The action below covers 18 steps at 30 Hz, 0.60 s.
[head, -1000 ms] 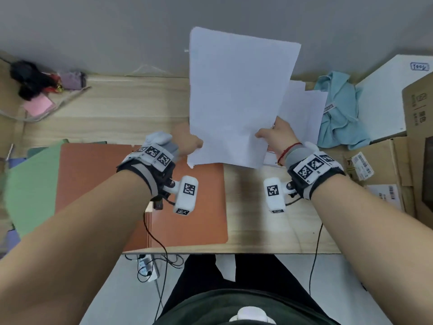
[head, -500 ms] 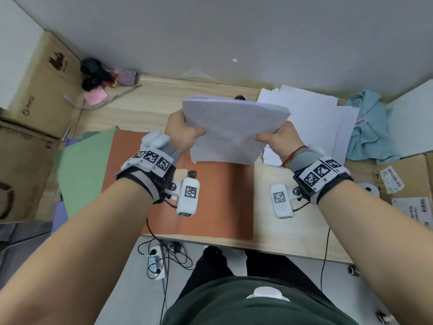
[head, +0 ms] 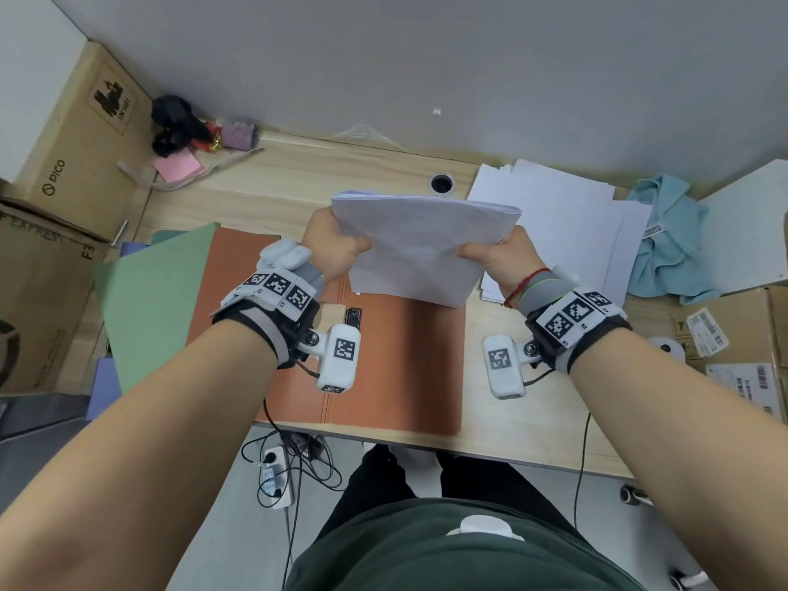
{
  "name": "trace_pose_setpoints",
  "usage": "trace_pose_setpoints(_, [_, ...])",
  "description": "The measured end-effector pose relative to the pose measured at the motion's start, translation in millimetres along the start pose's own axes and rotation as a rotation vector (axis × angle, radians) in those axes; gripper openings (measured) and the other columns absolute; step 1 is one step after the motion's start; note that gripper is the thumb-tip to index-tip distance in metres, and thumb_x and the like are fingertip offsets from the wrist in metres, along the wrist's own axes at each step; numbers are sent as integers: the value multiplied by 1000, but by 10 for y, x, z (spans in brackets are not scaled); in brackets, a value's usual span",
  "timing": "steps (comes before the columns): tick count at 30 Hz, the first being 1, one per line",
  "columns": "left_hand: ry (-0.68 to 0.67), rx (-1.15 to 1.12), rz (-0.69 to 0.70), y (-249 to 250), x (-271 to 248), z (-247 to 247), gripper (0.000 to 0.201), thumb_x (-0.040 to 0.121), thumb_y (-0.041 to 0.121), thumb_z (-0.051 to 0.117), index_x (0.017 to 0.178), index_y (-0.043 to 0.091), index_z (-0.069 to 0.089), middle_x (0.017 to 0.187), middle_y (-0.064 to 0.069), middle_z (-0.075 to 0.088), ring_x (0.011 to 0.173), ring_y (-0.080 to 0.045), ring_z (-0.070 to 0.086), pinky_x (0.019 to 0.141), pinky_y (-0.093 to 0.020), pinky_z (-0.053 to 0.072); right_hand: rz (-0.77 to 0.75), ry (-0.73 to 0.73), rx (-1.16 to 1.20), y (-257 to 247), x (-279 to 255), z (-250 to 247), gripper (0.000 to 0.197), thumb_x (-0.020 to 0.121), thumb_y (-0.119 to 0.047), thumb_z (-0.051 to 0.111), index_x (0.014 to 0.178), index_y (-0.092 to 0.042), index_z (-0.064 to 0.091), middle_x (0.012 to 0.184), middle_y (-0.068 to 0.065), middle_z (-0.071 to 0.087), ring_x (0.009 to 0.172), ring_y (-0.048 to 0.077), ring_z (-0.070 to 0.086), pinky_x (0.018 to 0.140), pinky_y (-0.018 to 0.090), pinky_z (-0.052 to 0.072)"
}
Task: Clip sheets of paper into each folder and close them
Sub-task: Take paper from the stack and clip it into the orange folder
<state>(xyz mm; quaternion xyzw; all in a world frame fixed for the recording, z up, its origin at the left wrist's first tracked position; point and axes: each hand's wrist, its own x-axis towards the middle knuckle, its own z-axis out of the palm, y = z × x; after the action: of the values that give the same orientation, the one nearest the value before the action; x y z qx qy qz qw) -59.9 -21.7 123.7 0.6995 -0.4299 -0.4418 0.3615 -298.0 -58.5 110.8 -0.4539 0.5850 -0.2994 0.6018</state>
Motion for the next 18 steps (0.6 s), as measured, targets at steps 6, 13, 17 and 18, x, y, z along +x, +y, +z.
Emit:
trace_pose_setpoints(6, [-24,62,-5,-127,-12,9,38,79,-9,66,116,0,67,112,-9,70,98,-18,64,76,-19,48,45,27,-51,113,25,12,28,75,4,73,97,-14,71,105,10,72,99,25,69,92,43,55])
trace_pose_setpoints(13, [-50,170,-26,-283,4,56,29,87,2,67,116,-1,67,115,-17,69,105,-30,66,88,-35,52,65,34,-84,167,49,4,25,79,-1,75,102,-11,69,105,8,71,99,25,68,94,43,54])
trace_pose_setpoints(17, [-51,170,11,-223,43,50,32,91,2,60,123,0,62,120,-18,67,108,-32,64,94,-41,51,62,8,-84,130,100,-1,21,80,-1,74,95,-15,70,104,8,72,97,28,69,93,47,55])
trace_pose_setpoints(18, [-57,180,-9,-191,45,52,34,92,2,57,126,1,60,122,-17,66,109,-31,63,95,-40,50,77,-5,-94,129,112,6,20,80,-3,74,95,-16,70,102,8,72,96,29,70,91,47,55])
